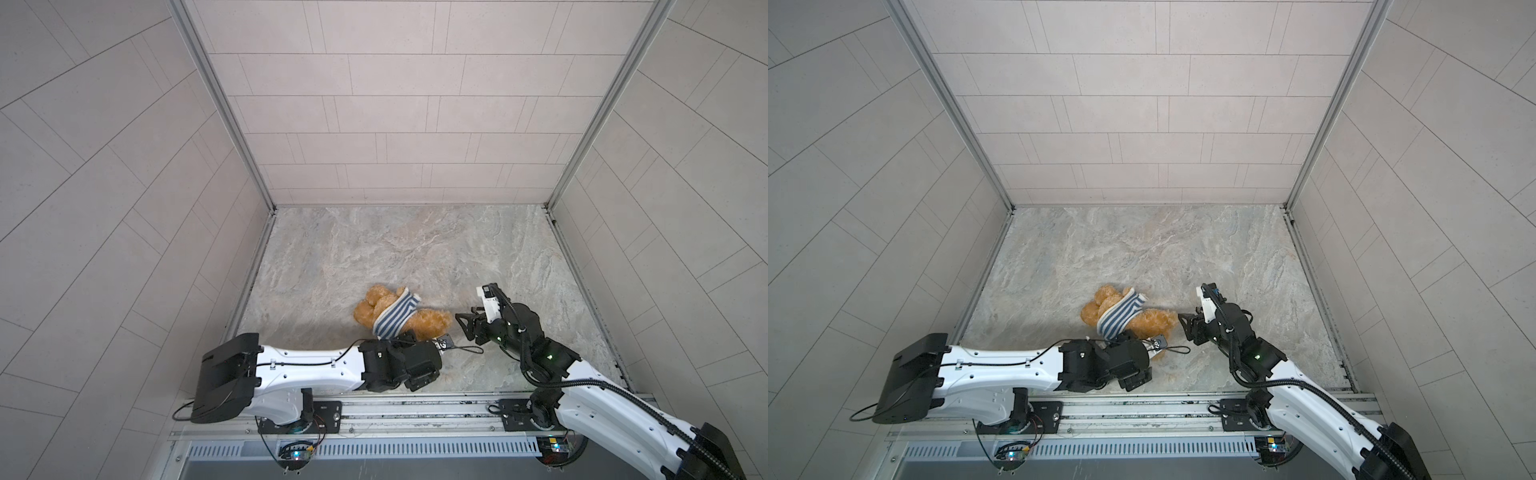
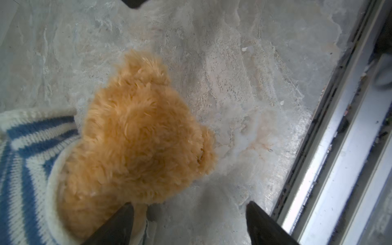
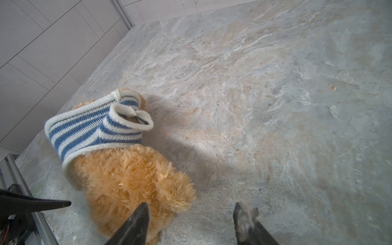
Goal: Dress the teddy bear
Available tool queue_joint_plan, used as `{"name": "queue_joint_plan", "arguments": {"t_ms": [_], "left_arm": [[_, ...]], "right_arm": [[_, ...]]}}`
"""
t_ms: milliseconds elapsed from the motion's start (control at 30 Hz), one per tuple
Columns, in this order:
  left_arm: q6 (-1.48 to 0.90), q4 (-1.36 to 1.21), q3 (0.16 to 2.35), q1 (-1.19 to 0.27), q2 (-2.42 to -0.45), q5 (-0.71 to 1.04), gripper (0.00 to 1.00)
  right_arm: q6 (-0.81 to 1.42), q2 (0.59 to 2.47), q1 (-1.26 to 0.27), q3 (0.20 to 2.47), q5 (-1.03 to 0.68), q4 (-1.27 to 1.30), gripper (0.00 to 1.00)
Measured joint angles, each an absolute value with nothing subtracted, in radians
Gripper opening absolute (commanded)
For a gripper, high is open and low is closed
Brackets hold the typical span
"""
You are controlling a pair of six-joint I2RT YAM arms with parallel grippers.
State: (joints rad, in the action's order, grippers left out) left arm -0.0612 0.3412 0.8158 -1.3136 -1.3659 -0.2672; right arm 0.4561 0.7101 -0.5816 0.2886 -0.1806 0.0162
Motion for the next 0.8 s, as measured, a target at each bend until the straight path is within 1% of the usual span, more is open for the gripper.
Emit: {"name": "queue_joint_plan", "arguments": {"t_ms": [167, 400, 500, 600, 700, 800], "left_arm": [[-0.053, 0.334, 0.87, -1.163, -1.4, -0.166, 0.82], [-0.052, 0.331, 0.975, -1.01, -1.519, -0.024, 0.75], [-0.067, 0.324, 1.019, -0.929, -1.567, 0.041, 0.73], [-0.089, 0.319, 1.069, -0.874, -1.615, 0.104, 0.71], [-0.121, 0.319, 1.124, -0.837, -1.668, 0.157, 0.69], [-0.151, 0.327, 1.182, -0.81, -1.723, 0.193, 0.67]], "right_arm": [[0.462, 0.697, -0.582, 0.272, -0.185, 0.01, 0.65], [0.461, 0.625, -0.581, 0.244, -0.171, -0.006, 0.67], [0.454, 0.605, -0.582, 0.239, -0.184, -0.005, 0.69], [0.445, 0.603, -0.588, 0.234, -0.208, 0.006, 0.74], [0.44, 0.606, -0.631, 0.214, -0.213, 0.044, 0.78], [0.43, 0.648, -0.699, 0.205, -0.205, 0.08, 0.79]]}}
